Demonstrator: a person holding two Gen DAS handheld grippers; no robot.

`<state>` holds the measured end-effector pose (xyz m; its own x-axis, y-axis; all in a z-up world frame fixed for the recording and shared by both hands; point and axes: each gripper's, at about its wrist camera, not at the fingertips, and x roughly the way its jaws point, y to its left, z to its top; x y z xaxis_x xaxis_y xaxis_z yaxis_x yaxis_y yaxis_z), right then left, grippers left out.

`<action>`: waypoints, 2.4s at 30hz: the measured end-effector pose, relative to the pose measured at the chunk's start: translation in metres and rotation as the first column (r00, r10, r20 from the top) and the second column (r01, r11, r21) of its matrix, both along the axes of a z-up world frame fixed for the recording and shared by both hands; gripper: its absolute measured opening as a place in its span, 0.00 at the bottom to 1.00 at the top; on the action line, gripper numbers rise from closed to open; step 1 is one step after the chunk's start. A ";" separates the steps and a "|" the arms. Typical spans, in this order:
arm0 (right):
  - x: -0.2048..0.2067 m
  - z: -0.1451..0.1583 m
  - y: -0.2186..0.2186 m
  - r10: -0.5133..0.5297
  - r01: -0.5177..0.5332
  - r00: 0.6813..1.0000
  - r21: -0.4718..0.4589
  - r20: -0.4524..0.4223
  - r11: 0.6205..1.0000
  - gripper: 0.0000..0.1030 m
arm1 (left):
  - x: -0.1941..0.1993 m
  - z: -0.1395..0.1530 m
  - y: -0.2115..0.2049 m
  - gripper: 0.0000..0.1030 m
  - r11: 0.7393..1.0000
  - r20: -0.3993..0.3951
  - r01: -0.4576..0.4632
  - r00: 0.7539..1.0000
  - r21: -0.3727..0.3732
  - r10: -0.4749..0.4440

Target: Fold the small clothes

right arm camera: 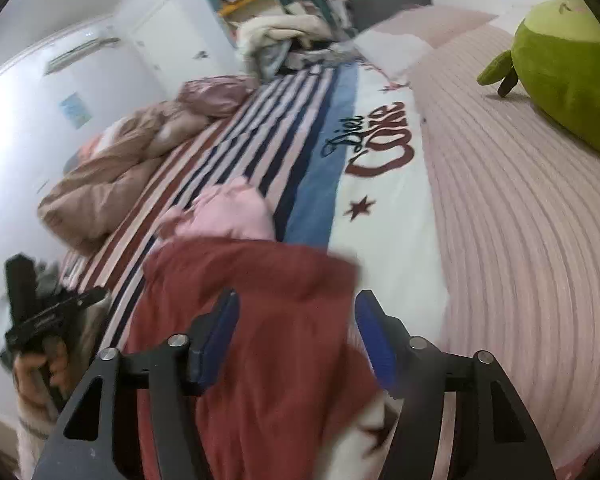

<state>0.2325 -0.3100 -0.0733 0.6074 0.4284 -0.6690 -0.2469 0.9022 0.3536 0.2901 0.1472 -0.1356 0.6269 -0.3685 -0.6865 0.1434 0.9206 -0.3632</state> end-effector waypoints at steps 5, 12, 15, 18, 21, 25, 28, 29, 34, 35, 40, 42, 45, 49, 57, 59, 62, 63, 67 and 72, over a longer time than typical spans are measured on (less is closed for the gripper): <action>-0.059 -0.042 0.000 0.144 -0.138 0.983 0.055 -0.115 0.989 0.55 | -0.063 -0.031 -0.022 0.58 0.990 -0.046 0.140 0.989 0.022 -0.139; -0.097 -0.077 0.025 0.146 -0.145 0.986 0.026 -0.075 0.989 0.06 | -0.111 -0.046 -0.052 0.08 0.984 -0.004 0.157 0.988 0.088 -0.157; -0.113 -0.062 0.022 0.141 -0.141 0.990 0.025 0.004 0.990 0.03 | -0.128 -0.029 -0.049 0.07 0.982 0.072 0.165 0.982 0.094 -0.172; -0.131 -0.053 0.019 0.172 -0.173 0.985 0.048 0.025 0.984 0.02 | -0.150 -0.022 -0.049 0.06 0.974 0.085 0.195 0.975 0.114 -0.205; -0.149 -0.051 0.014 0.217 -0.218 0.976 0.087 0.024 0.972 0.01 | -0.164 -0.016 -0.044 0.05 0.970 0.102 0.226 0.967 0.083 -0.234; -0.161 -0.053 0.012 0.268 -0.267 0.963 0.077 0.000 0.961 0.05 | -0.168 -0.026 -0.034 0.09 0.971 0.056 0.236 0.970 0.036 -0.237; -0.145 -0.049 0.009 0.242 -0.243 0.970 0.082 0.023 0.967 0.40 | -0.162 -0.034 -0.035 0.26 0.974 0.030 0.225 0.974 0.002 -0.225; -0.138 -0.049 0.009 0.230 -0.232 0.973 0.075 0.025 0.970 0.47 | -0.161 -0.036 -0.036 0.32 0.975 0.028 0.222 0.975 -0.009 -0.222; -0.090 -0.070 0.024 0.235 -0.233 0.970 0.037 -0.064 0.972 0.46 | -0.152 -0.045 -0.041 0.39 0.978 0.024 0.205 0.979 -0.024 -0.205; -0.088 -0.072 0.026 0.250 -0.246 0.966 0.056 -0.063 0.968 0.38 | -0.149 -0.047 -0.042 0.39 0.979 0.024 0.201 0.979 -0.033 -0.200; -0.091 -0.067 0.037 0.315 -0.316 0.949 0.075 0.027 0.946 0.03 | -0.140 -0.046 -0.046 0.10 0.982 0.048 0.188 0.981 -0.035 -0.186; -0.096 -0.068 0.033 0.340 -0.341 0.940 0.100 0.021 0.935 0.01 | -0.141 -0.043 -0.046 0.09 0.979 0.057 0.201 0.978 -0.034 -0.199; -0.112 -0.074 0.024 0.363 -0.360 0.932 0.124 -0.001 0.924 0.00 | -0.149 -0.038 -0.044 0.08 0.971 0.072 0.237 0.970 -0.028 -0.234; -0.141 -0.087 0.008 0.375 -0.363 0.926 0.166 -0.041 0.917 0.00 | -0.162 -0.037 -0.034 0.07 0.956 0.088 0.289 0.955 -0.058 -0.283; -0.132 -0.074 0.003 0.400 -0.394 0.917 0.183 0.008 0.901 0.32 | -0.157 -0.041 -0.030 0.14 0.958 0.071 0.274 0.961 -0.085 -0.269; -0.115 -0.077 0.007 0.394 -0.385 0.919 0.203 -0.005 0.900 0.34 | -0.154 -0.040 -0.033 0.23 0.959 0.073 0.267 0.963 -0.092 -0.261; -0.090 -0.083 0.014 0.420 -0.404 0.907 0.267 -0.002 0.875 0.34 | -0.148 -0.042 -0.037 0.29 0.961 0.064 0.259 0.965 -0.095 -0.253; -0.083 -0.084 0.017 0.437 -0.418 0.899 0.300 0.004 0.857 0.34 | -0.146 -0.044 -0.037 0.31 0.963 0.059 0.253 0.967 -0.094 -0.249; -0.068 -0.093 0.030 0.467 -0.435 0.884 0.342 -0.013 0.833 0.03 | -0.140 -0.049 -0.036 0.34 0.963 0.052 0.240 0.971 -0.123 -0.235; -0.094 -0.086 0.009 0.452 -0.429 0.890 0.440 0.056 0.789 0.01 | -0.147 -0.043 -0.028 0.09 0.950 0.094 0.258 0.965 -0.178 -0.245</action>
<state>0.1389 -0.3008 -0.1598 0.2534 0.8907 -0.3775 -0.5517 0.4536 0.6999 0.1436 0.1188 -0.1781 0.5413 -0.6375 -0.5483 0.3924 0.7682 -0.5058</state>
